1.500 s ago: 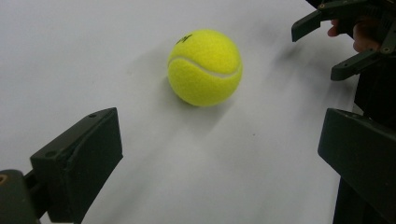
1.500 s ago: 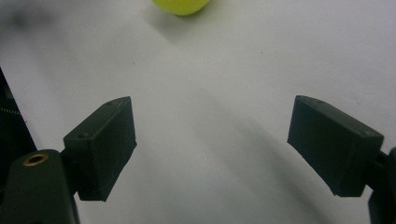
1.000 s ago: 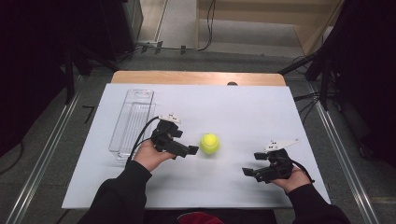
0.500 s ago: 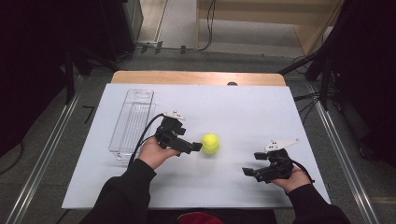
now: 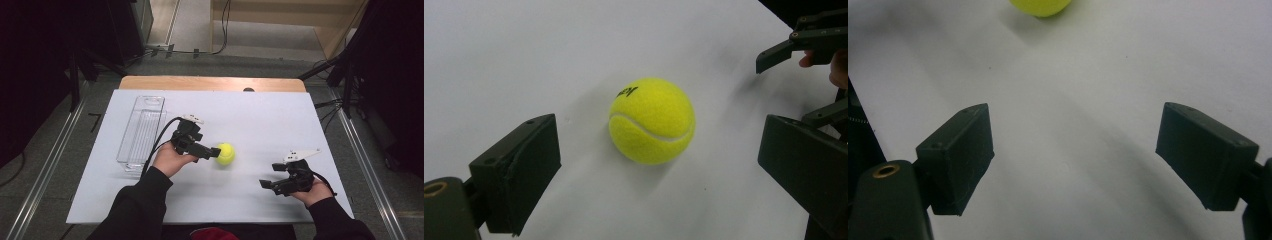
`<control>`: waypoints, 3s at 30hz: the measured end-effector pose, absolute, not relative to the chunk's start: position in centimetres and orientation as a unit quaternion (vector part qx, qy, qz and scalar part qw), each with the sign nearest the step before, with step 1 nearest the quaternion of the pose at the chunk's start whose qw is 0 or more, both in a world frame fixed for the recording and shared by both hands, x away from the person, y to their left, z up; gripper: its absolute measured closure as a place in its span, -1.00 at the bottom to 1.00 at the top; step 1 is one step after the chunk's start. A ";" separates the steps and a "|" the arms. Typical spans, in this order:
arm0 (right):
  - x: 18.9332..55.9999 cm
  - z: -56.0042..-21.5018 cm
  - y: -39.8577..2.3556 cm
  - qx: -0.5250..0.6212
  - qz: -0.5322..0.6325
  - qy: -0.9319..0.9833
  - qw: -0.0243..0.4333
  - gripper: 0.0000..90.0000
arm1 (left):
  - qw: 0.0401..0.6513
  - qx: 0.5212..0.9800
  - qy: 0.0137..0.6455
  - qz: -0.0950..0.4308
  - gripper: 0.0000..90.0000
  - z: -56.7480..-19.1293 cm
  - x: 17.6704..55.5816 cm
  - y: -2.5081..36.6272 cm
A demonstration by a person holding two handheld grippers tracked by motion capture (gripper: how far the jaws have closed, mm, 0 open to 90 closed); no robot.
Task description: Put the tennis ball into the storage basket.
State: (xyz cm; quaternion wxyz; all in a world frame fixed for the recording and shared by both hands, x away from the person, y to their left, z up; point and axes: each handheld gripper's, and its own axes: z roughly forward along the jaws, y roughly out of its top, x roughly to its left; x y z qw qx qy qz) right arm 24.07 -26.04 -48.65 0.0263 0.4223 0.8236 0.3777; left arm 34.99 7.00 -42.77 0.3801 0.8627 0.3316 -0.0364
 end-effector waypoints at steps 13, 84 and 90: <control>24.1 -48.7 -26.0 0.420 0.379 0.824 0.026 -0.71 | 0.375 0.868 0.325 -0.031 -0.91 -42.1 36.0 5.6; 24.0 -48.7 -25.8 0.413 0.378 0.828 0.024 -0.71 | 0.362 0.883 0.297 -0.032 -0.91 -45.4 36.4 1.8; 24.0 -48.7 -25.8 0.412 0.377 0.829 0.025 -0.71 | 0.356 0.888 0.288 -0.030 -0.91 -46.0 36.3 1.6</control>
